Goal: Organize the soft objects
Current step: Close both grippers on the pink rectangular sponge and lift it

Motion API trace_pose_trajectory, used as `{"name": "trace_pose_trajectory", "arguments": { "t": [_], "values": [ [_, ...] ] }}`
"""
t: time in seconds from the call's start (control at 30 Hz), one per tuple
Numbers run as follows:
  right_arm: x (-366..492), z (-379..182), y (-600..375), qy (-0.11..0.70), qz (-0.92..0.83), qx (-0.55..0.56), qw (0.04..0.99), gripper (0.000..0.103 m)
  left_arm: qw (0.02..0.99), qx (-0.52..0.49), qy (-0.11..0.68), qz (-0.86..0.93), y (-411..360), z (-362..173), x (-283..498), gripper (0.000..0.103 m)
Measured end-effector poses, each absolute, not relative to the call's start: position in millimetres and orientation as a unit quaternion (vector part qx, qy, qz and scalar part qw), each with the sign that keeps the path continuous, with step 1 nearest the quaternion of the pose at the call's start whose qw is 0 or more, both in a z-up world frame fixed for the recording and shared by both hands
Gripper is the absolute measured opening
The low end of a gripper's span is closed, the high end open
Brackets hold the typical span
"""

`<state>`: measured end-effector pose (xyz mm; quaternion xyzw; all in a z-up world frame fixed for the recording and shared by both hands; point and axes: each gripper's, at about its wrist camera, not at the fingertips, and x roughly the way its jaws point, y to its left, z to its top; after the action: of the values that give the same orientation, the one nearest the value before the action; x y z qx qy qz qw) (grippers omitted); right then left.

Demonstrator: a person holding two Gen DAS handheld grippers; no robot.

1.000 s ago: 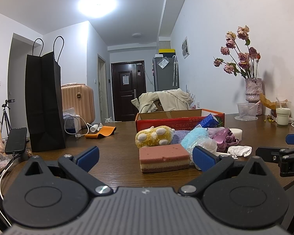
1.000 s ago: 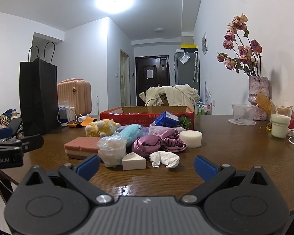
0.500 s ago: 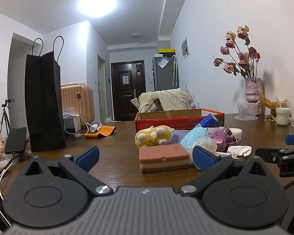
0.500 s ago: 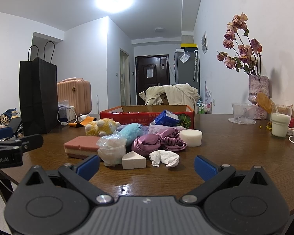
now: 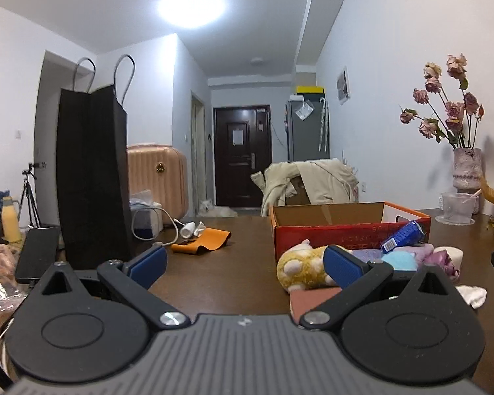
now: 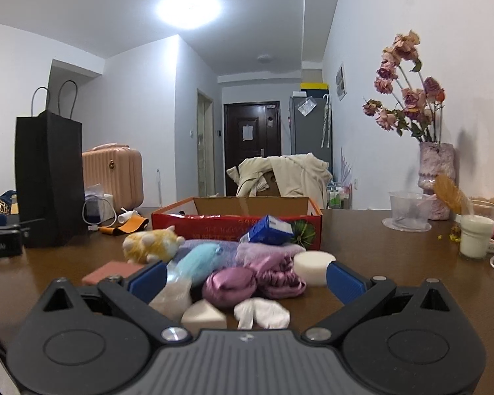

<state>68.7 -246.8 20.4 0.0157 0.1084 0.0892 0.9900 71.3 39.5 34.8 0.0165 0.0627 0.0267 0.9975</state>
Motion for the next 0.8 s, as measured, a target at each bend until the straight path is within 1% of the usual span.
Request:
{"name": "trace_pose_trajectory", "arguments": {
  "t": [0.1, 0.2, 0.23, 0.27, 0.3, 0.33, 0.37, 0.4, 0.43, 0.47, 0.5, 0.6, 0.67, 0.7, 0.73, 0.8],
  "values": [
    [91.2, 24.2, -250.4, 0.127, 0.093, 0.029, 0.987, 0.103, 0.996, 0.008, 0.089, 0.001, 38.2, 38.7, 91.4, 0.103],
    [105.3, 25.2, -247.9, 0.153, 0.121, 0.045, 0.980, 0.103, 0.991, 0.004, 0.133, -0.024, 32.8, 34.3, 113.8, 0.103],
    [105.6, 26.4, -245.9, 0.157, 0.139, 0.053, 0.976, 0.103, 0.988, 0.003, 0.149, -0.034, 32.2, 31.5, 120.1, 0.102],
    [105.1, 28.1, -241.7, 0.158, 0.170, 0.063, 0.971, 0.102, 0.985, 0.000, 0.165, -0.047, 32.5, 29.0, 125.6, 0.095],
    [104.7, 29.7, -237.6, 0.158, 0.197, 0.069, 0.965, 0.092, 0.982, -0.002, 0.177, -0.059, 33.7, 25.8, 130.2, 0.087],
    [104.5, 30.7, -231.1, 0.160, 0.225, 0.071, 0.959, 0.074, 0.980, -0.003, 0.185, -0.067, 34.7, 22.9, 134.5, 0.084],
    [107.6, 30.0, -221.5, 0.168, 0.251, 0.067, 0.951, 0.065, 0.978, -0.002, 0.196, -0.073, 36.0, 19.5, 139.6, 0.075],
    [111.7, 27.7, -212.2, 0.183, 0.269, 0.064, 0.943, 0.047, 0.975, -0.002, 0.206, -0.077, 37.2, 16.2, 144.2, 0.068],
    [116.6, 23.8, -202.6, 0.199, 0.286, 0.060, 0.935, 0.035, 0.972, -0.006, 0.218, -0.082, 39.2, 13.1, 150.4, 0.066],
    [123.2, 17.8, -191.2, 0.217, 0.301, 0.056, 0.927, 0.029, 0.969, -0.011, 0.229, -0.087, 41.9, 10.4, 156.2, 0.062],
    [128.9, 13.2, -183.6, 0.231, 0.306, 0.055, 0.922, 0.024, 0.966, -0.016, 0.239, -0.095, 44.4, 7.7, 162.0, 0.061],
    [145.8, 4.6, -170.5, 0.260, 0.300, 0.060, 0.916, 0.024, 0.956, -0.028, 0.270, -0.112, 49.6, -0.1, 174.8, 0.059],
    [156.9, 1.6, -168.2, 0.275, 0.267, 0.077, 0.921, 0.030, 0.954, -0.042, 0.273, -0.120, 53.7, -1.0, 177.4, 0.059],
    [161.9, 1.3, -168.7, 0.279, 0.248, 0.087, 0.924, 0.036, 0.953, -0.044, 0.274, -0.121, 56.3, -1.1, 178.6, 0.059],
    [166.7, 1.6, -169.9, 0.282, 0.225, 0.096, 0.928, 0.038, 0.953, -0.046, 0.276, -0.120, 59.0, -1.1, 180.0, 0.059],
    [171.7, 2.5, -170.0, 0.286, 0.213, 0.106, 0.928, 0.038, 0.950, -0.055, 0.281, -0.124, 65.0, -0.9, 181.7, 0.059]
  ]
}}
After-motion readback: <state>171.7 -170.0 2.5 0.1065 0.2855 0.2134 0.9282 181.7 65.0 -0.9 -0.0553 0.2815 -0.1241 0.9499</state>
